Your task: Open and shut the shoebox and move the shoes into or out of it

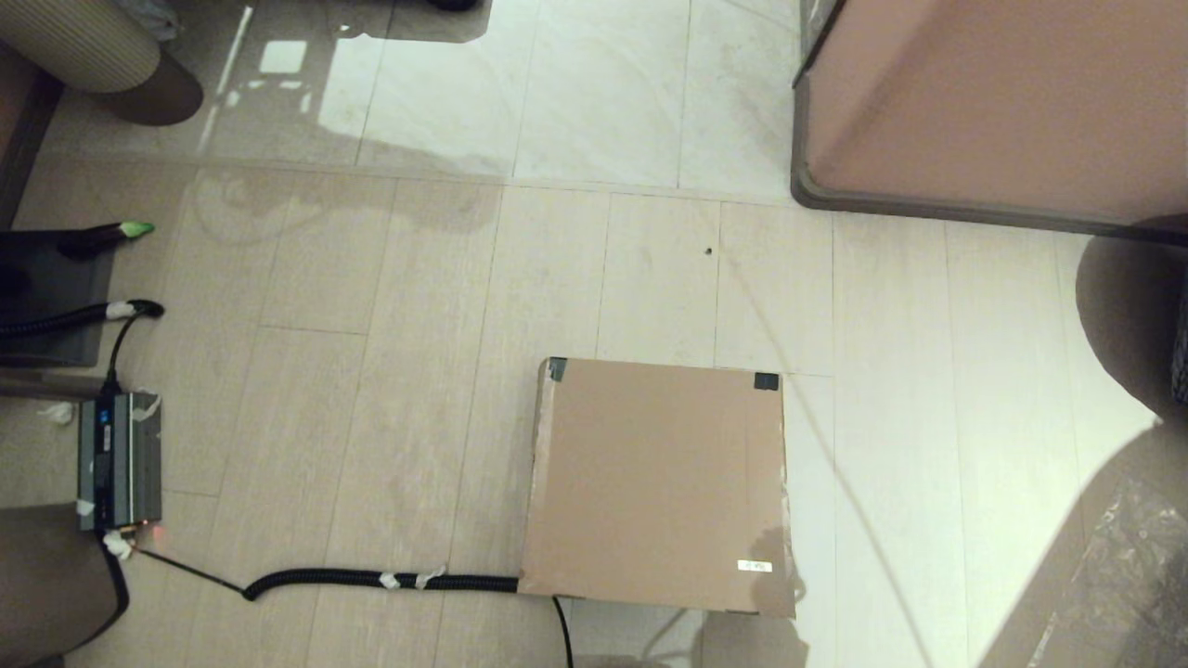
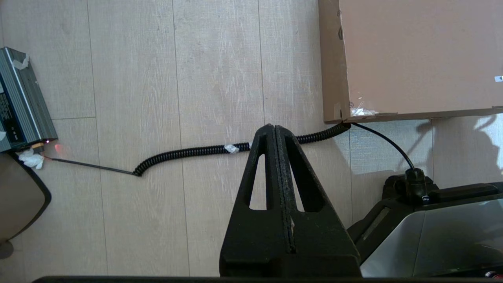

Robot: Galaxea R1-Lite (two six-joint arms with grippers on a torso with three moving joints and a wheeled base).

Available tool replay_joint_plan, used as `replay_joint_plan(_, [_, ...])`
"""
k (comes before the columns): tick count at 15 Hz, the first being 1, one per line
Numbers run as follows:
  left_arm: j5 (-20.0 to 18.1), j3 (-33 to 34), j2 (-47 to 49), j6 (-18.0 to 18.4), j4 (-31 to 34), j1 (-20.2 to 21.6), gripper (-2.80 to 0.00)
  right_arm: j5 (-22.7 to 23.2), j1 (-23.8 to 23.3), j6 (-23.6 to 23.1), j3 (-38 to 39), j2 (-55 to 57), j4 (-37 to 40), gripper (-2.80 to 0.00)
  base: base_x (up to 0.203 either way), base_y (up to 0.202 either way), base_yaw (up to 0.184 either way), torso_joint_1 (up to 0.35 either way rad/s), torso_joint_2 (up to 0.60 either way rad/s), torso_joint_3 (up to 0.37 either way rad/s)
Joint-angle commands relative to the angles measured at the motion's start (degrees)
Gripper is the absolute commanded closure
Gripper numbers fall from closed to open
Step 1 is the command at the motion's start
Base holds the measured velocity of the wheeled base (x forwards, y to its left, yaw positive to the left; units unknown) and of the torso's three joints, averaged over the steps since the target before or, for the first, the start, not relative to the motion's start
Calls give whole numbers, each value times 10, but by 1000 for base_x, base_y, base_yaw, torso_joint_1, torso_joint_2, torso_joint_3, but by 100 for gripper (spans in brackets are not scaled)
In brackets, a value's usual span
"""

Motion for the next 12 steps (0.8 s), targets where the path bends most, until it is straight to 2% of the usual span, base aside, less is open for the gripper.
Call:
replay_joint_plan(1, [-1,1,1,1,0,0,0,-4,-3,0,1,-49,-2,0,0,0,0,0,0,0])
replay_joint_plan(7, [1,1,1,2,-1,0,0,-5,-3,2,1,-49,-15,0,0,0,0,0,0,0])
replay_joint_plan(12, [2,9,2,0,-27,0,0,-5,-3,2,0,-49,-13,0,0,0,0,0,0,0])
